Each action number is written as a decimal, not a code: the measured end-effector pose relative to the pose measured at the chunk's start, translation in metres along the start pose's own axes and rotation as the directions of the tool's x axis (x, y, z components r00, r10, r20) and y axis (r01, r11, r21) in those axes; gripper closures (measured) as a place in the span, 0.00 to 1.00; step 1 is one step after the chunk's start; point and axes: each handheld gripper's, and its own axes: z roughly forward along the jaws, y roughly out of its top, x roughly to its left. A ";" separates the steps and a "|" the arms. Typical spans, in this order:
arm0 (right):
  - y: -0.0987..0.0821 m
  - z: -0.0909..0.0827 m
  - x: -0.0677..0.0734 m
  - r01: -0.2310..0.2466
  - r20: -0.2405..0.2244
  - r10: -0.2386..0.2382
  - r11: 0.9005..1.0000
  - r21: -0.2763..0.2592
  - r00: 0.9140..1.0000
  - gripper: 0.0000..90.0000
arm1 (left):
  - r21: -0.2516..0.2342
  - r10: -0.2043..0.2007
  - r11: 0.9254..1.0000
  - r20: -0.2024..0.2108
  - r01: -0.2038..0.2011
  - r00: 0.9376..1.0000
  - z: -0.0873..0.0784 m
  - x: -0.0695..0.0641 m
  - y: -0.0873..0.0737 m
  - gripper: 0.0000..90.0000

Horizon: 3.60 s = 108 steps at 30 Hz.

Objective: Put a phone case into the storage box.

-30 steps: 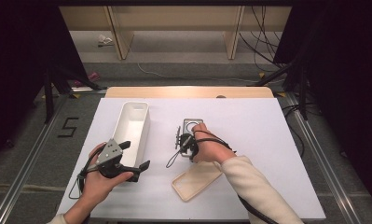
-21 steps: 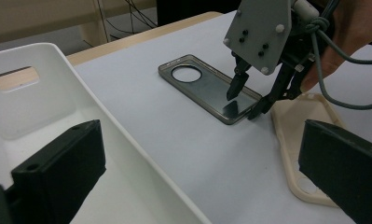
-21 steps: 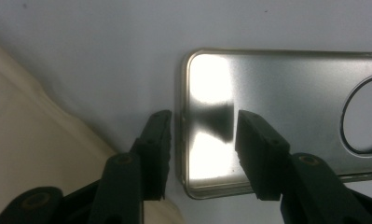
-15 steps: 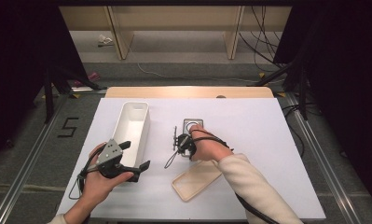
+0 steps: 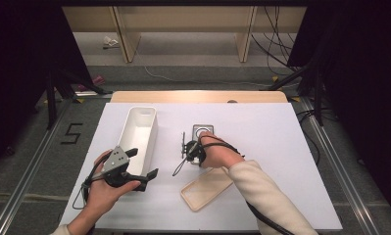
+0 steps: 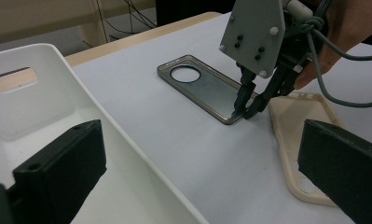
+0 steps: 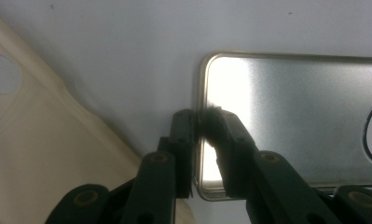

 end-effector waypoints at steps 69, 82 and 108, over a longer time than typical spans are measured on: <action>-0.061 -0.021 0.012 -0.155 -0.015 0.169 0.864 -0.479 0.986 1.00 | 0.001 0.001 1.000 0.000 -0.001 1.000 0.000 0.000 0.000 0.01; -0.071 -0.026 0.019 -0.173 -0.024 0.191 0.817 -0.550 0.981 1.00 | 0.004 -0.003 1.000 -0.004 0.003 1.000 0.001 0.001 0.000 0.01; -0.071 -0.039 0.043 -0.138 -0.010 0.167 0.783 -0.607 0.986 1.00 | 0.102 -0.026 0.994 -0.015 0.027 1.000 0.054 0.014 0.085 0.12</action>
